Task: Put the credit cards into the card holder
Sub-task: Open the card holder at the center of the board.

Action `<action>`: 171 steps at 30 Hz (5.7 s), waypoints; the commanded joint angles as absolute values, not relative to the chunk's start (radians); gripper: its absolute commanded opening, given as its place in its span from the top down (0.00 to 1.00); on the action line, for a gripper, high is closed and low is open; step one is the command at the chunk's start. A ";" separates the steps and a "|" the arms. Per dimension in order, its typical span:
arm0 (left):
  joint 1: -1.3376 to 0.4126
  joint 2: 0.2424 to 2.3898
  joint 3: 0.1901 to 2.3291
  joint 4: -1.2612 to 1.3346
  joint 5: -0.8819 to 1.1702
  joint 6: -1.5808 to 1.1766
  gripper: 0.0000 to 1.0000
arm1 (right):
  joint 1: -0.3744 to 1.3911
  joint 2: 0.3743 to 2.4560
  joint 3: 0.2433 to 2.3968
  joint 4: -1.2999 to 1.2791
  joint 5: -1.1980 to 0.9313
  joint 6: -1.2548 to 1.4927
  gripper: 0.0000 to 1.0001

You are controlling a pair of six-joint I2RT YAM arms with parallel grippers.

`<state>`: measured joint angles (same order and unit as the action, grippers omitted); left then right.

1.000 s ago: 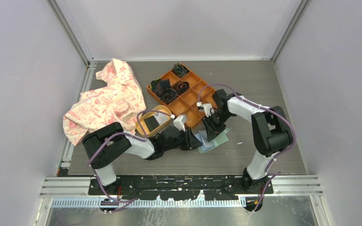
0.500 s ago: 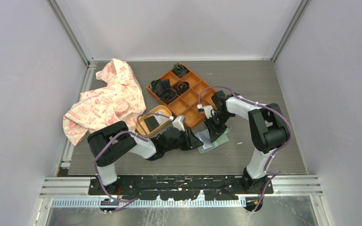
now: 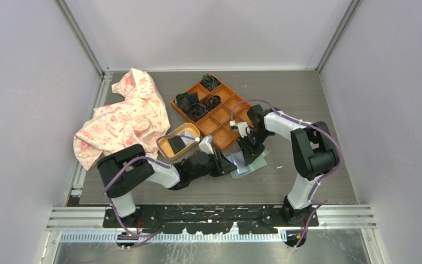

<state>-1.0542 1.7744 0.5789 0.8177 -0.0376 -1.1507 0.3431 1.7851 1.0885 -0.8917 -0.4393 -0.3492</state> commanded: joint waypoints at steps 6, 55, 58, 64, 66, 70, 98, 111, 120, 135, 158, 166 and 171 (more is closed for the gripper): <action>-1.068 1.700 0.588 0.800 -0.125 -1.196 0.59 | 0.334 1.623 1.068 -0.822 -0.375 -0.351 0.79; -1.039 1.948 0.776 0.882 -0.036 -1.214 0.57 | 0.354 1.777 1.118 -0.875 -0.409 -0.319 0.85; -1.030 1.964 0.779 0.914 -0.036 -1.190 0.56 | 0.323 1.731 1.117 -0.867 -0.429 -0.309 0.77; -1.007 2.019 0.801 1.009 -0.013 -1.154 0.56 | 0.260 1.629 1.102 -0.835 -0.428 -0.291 0.73; -1.002 2.039 0.816 1.034 -0.005 -1.145 0.56 | 0.243 1.598 1.096 -0.823 -0.417 -0.287 0.73; -0.993 2.071 0.840 1.079 0.009 -1.134 0.56 | 0.205 1.541 1.085 -0.810 -0.426 -0.286 0.71; -0.963 2.128 0.872 1.137 0.070 -1.211 0.56 | 0.216 1.021 0.487 -0.241 -0.480 -1.154 0.01; -0.958 2.138 0.877 1.146 0.081 -1.218 0.56 | 0.322 1.105 0.476 -0.128 -0.286 -1.135 0.02; -0.956 2.138 0.881 1.143 0.093 -1.223 0.53 | 0.322 1.085 0.471 -0.051 -0.241 -1.014 0.07; -0.949 2.139 0.861 1.182 0.101 -1.222 0.50 | 0.312 1.120 0.511 -0.013 -0.170 -0.845 0.15; -0.994 1.764 0.729 0.842 0.018 -0.923 0.56 | 0.196 1.328 0.922 -0.520 -0.537 -0.406 0.36; -0.988 1.304 0.620 0.324 -0.156 -0.527 0.49 | 0.193 1.590 1.090 -0.667 -0.458 -0.345 0.54; -0.924 1.008 0.608 0.065 -0.195 -0.450 0.10 | 0.190 1.611 1.114 -0.682 -0.446 -0.352 0.53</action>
<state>-0.9680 1.1965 0.6125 0.3294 -0.1047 -0.6010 0.1944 1.6238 1.0489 -0.6395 -0.4541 -0.3630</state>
